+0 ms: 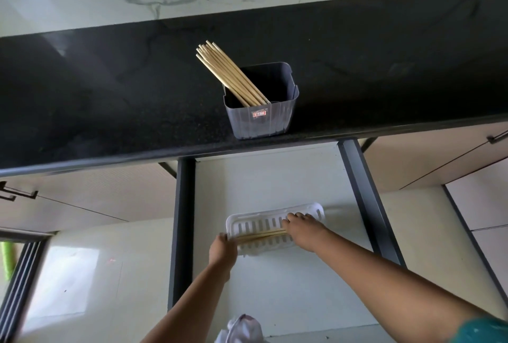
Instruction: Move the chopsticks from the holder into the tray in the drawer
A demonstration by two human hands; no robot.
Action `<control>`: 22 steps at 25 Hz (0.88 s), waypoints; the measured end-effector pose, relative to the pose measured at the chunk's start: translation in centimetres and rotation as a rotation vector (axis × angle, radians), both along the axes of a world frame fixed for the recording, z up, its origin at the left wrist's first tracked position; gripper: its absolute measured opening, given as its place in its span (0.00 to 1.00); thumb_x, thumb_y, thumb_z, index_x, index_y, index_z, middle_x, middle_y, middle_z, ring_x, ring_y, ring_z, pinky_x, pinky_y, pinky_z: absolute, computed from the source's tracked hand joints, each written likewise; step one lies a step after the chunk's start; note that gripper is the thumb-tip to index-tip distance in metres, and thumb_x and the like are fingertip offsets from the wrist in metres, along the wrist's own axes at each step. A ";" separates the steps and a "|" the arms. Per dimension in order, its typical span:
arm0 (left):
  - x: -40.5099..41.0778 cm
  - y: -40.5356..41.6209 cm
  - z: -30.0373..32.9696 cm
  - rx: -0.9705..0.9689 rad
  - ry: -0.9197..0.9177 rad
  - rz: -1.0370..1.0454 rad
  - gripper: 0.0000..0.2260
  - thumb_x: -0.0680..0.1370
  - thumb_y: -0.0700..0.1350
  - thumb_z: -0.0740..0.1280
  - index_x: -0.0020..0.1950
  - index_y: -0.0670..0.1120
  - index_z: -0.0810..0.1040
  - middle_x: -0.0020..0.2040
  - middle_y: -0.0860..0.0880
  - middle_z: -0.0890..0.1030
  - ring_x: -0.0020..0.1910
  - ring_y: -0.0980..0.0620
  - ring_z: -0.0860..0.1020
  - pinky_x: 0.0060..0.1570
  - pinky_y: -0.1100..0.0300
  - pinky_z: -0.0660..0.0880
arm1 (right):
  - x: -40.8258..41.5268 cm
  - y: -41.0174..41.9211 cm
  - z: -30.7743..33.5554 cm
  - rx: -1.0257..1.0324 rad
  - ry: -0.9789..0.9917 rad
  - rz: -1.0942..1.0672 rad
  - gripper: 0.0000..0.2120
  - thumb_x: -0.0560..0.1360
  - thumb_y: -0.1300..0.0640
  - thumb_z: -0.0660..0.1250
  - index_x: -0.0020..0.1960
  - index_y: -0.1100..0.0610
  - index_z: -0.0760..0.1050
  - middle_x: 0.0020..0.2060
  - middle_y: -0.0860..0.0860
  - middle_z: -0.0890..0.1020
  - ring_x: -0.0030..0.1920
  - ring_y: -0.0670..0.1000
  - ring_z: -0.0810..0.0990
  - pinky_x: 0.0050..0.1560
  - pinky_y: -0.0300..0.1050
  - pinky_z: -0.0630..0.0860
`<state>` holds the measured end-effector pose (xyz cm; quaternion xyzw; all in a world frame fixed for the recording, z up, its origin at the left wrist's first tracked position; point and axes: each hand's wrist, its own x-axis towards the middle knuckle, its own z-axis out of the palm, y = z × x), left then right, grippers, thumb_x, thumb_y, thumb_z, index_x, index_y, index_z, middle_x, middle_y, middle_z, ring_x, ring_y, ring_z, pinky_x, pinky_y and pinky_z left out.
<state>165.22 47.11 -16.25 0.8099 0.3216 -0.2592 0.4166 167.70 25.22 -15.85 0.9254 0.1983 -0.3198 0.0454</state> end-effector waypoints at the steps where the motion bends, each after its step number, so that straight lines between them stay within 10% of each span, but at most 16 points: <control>1: -0.2 -0.1 -0.2 0.020 -0.015 0.016 0.09 0.78 0.42 0.57 0.45 0.43 0.75 0.41 0.44 0.77 0.37 0.47 0.73 0.36 0.58 0.68 | 0.2 0.0 0.1 0.001 0.008 -0.004 0.26 0.76 0.70 0.56 0.73 0.60 0.60 0.69 0.61 0.66 0.66 0.61 0.69 0.63 0.55 0.67; 8: -1.6 0.1 -0.3 0.095 -0.072 -0.003 0.14 0.77 0.44 0.61 0.32 0.45 0.74 0.29 0.47 0.74 0.34 0.44 0.74 0.31 0.57 0.65 | -0.6 -1.3 0.6 0.321 0.085 -0.255 0.17 0.80 0.62 0.57 0.69 0.62 0.68 0.63 0.56 0.72 0.69 0.59 0.69 0.61 0.46 0.67; 16: -1.6 0.4 -0.4 0.066 -0.090 -0.056 0.09 0.77 0.42 0.60 0.46 0.43 0.80 0.40 0.44 0.80 0.42 0.42 0.77 0.38 0.57 0.69 | -1.8 0.9 -0.9 0.278 0.214 -0.204 0.35 0.81 0.37 0.46 0.79 0.54 0.40 0.79 0.50 0.40 0.79 0.49 0.40 0.76 0.45 0.39; 22: -1.6 0.7 -0.9 0.026 -0.102 0.027 0.10 0.76 0.43 0.61 0.41 0.42 0.80 0.39 0.40 0.82 0.40 0.42 0.78 0.39 0.55 0.71 | -1.9 0.9 -0.9 0.338 0.169 -0.107 0.30 0.80 0.37 0.49 0.76 0.54 0.60 0.76 0.49 0.62 0.75 0.52 0.59 0.74 0.47 0.55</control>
